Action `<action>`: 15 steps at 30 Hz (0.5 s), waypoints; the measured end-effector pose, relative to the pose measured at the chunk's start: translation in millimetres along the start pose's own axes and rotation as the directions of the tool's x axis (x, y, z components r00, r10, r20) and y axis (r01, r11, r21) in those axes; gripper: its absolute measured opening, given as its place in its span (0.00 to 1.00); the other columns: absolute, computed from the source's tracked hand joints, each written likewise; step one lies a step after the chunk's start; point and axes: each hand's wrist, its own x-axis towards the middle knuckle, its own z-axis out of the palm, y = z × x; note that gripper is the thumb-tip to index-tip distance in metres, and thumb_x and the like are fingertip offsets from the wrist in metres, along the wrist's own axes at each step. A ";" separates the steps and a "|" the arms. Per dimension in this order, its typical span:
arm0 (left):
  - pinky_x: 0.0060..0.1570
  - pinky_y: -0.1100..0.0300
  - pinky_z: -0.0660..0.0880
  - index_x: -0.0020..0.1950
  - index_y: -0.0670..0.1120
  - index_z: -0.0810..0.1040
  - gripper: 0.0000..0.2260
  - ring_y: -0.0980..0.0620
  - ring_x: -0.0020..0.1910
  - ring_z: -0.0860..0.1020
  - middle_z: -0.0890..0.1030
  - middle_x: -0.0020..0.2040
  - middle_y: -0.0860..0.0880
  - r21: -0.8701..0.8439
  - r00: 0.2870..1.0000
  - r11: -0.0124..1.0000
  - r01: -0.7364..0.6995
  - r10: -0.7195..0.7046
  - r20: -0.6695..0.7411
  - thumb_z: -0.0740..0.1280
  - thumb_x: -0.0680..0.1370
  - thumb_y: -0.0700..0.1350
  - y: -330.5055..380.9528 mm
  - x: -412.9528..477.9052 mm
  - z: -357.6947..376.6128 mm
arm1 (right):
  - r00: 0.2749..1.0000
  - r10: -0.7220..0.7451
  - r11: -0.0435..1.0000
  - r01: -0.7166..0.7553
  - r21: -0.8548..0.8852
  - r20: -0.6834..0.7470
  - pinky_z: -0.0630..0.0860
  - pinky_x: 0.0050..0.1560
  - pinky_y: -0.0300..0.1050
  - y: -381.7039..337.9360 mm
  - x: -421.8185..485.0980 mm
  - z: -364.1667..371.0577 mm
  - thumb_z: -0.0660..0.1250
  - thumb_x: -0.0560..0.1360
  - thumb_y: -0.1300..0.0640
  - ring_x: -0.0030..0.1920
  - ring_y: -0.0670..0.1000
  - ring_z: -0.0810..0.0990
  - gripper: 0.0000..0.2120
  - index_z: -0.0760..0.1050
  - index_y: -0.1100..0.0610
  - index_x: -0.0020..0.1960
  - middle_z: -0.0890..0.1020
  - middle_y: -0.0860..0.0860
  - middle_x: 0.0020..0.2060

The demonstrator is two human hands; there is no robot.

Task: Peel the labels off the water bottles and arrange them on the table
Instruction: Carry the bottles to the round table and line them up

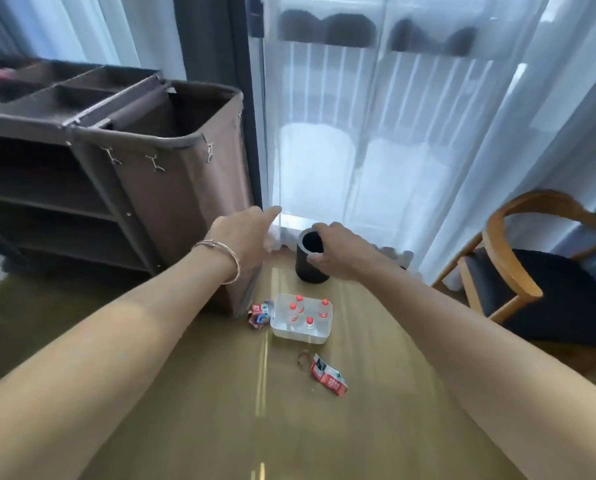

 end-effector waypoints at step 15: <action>0.50 0.52 0.71 0.79 0.52 0.56 0.23 0.44 0.60 0.77 0.73 0.67 0.46 -0.020 0.997 1.000 0.004 -0.003 0.073 0.55 0.84 0.49 -77.7 59.8 35.8 | 0.995 -0.072 0.996 0.076 -0.052 0.075 0.74 0.55 0.50 -51.0 118.6 28.7 0.62 0.80 0.52 0.62 0.58 0.75 0.23 0.64 0.56 0.73 0.70 0.57 0.66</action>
